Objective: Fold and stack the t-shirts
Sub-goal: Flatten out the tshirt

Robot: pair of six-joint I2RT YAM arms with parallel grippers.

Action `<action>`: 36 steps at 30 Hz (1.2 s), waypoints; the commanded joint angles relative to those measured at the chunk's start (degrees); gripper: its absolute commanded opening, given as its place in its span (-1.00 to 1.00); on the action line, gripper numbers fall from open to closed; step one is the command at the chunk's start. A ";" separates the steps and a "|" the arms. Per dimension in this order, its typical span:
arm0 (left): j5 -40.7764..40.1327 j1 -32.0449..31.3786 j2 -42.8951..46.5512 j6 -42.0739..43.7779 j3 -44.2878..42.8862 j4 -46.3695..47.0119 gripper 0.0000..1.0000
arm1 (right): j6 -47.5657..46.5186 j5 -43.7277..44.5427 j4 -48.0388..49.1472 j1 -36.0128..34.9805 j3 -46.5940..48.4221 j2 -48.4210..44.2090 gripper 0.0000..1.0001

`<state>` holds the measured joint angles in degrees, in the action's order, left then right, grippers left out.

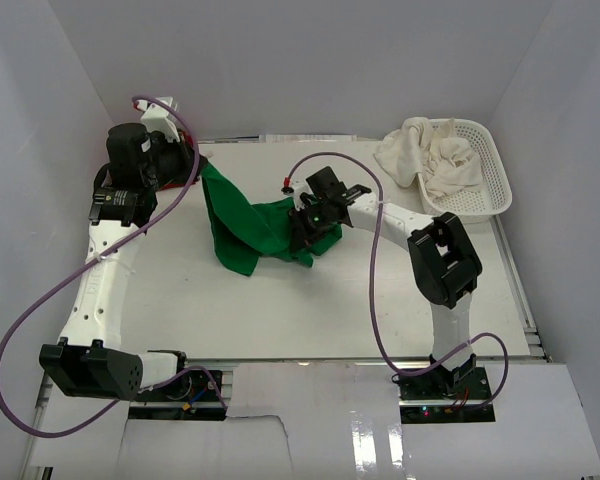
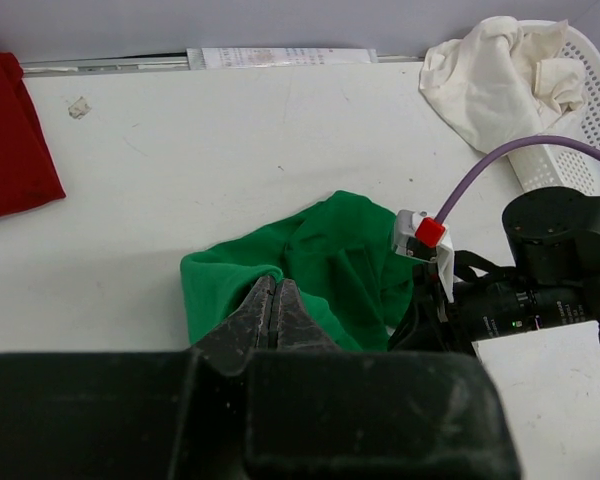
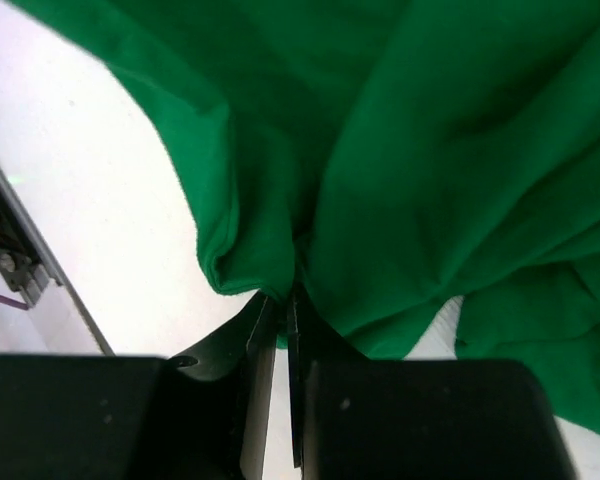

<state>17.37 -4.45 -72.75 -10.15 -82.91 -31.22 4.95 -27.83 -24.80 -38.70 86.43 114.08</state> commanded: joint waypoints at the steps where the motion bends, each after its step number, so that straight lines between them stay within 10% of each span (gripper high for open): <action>1: -0.49 -0.03 1.65 0.66 0.30 0.02 -1.00 | 1.99 -4.76 6.33 -0.59 0.23 -1.23 -0.74; 15: -5.15 -0.03 1.12 1.80 1.00 -0.51 -1.00 | 12.10 -20.41 20.22 -7.09 -4.34 -3.16 -0.80; 18: -5.15 -0.03 1.12 1.63 1.70 -0.24 -1.00 | 12.45 -21.65 21.81 -7.44 -5.13 -3.95 -0.36; 22: -5.32 0.05 1.12 1.89 2.67 -0.24 -1.00 | 10.26 -16.30 19.44 -6.83 -5.05 -6.58 0.13; 36: -3.83 1.81 1.82 1.45 3.90 0.46 -1.00 | 2.61 -2.94 3.80 0.73 2.85 -4.76 0.13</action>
<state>12.36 -2.92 -72.79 -8.19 -79.61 -31.57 9.65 -33.95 -15.57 -38.11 86.02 106.26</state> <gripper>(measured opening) 0.015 0.568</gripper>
